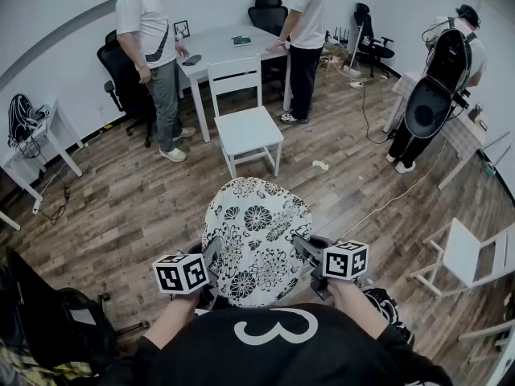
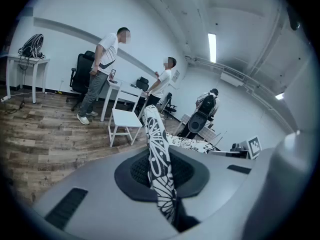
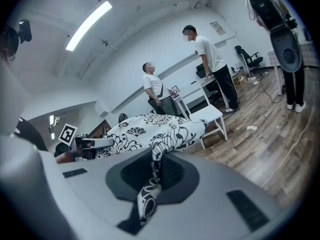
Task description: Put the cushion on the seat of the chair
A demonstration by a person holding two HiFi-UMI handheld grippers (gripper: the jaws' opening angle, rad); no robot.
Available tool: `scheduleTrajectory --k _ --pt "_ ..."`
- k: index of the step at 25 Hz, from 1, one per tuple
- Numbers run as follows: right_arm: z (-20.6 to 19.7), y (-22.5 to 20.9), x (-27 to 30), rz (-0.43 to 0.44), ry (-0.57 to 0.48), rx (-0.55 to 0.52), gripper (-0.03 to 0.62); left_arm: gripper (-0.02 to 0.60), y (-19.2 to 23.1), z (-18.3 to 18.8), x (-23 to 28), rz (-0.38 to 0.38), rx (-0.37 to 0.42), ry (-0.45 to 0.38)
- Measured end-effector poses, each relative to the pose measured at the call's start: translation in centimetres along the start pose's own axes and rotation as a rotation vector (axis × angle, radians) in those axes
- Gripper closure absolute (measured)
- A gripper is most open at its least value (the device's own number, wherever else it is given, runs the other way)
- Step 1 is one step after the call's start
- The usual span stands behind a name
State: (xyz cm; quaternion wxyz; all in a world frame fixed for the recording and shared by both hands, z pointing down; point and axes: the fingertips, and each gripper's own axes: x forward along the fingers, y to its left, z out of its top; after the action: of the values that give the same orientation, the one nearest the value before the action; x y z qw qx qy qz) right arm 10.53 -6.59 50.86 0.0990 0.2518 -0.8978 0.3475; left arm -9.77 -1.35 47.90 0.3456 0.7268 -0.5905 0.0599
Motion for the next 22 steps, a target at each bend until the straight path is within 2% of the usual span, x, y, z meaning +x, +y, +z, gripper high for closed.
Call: scheduleTrajectory --k 14,22 --pt "0.1 1.1 -1.9 0.007 -0.031 -0.015 0.574 0.552 -2.0 -0.2 -1.2 -0.016 0.011 -0.019" --pt "0.5 0.1 -2.5 0.027 -0.058 0.068 0.574 0.551 -2.9 0.0 -0.5 -0.021 0.011 -0.018"
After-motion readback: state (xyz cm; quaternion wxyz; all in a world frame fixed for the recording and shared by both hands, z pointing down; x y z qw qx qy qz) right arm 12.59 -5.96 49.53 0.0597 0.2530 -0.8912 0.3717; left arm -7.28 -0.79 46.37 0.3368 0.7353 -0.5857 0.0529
